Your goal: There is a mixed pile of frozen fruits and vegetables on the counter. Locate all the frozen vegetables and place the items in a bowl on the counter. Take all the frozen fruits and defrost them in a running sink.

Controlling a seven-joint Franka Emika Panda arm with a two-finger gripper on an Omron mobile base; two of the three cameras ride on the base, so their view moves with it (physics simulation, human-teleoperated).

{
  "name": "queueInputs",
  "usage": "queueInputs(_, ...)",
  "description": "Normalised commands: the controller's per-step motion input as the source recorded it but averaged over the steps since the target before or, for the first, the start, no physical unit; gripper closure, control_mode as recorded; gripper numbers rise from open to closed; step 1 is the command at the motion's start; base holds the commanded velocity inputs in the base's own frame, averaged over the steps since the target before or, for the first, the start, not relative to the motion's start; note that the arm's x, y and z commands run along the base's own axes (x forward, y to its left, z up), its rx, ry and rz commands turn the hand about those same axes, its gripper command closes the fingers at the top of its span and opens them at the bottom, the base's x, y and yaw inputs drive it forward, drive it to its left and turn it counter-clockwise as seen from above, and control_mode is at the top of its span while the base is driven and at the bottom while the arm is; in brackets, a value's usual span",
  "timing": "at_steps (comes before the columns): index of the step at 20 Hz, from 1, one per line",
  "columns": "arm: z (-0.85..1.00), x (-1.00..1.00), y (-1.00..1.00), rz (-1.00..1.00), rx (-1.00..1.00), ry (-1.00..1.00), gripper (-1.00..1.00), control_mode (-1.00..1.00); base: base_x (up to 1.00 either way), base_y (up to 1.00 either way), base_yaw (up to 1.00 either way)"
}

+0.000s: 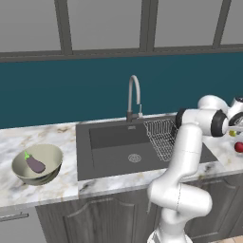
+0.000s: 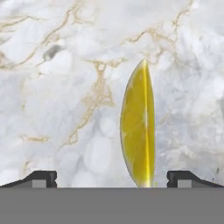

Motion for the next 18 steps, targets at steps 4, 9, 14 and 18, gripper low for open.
queueInputs(4,-0.21,0.25,-0.14,0.00,0.00,0.00,-1.00,-1.00,0.00,0.00,0.00)
queueInputs(9,-0.24,0.05,-0.30,0.00,0.00,0.00,-1.00,-1.00,0.00,0.00,0.00)
queueInputs(14,-0.13,0.12,-0.20,0.00,0.00,0.00,-1.00,-1.00,0.00,0.00,0.00)
queueInputs(18,-0.03,0.16,-0.07,0.00,0.00,0.00,1.00,-1.00,0.00,0.00,0.00)
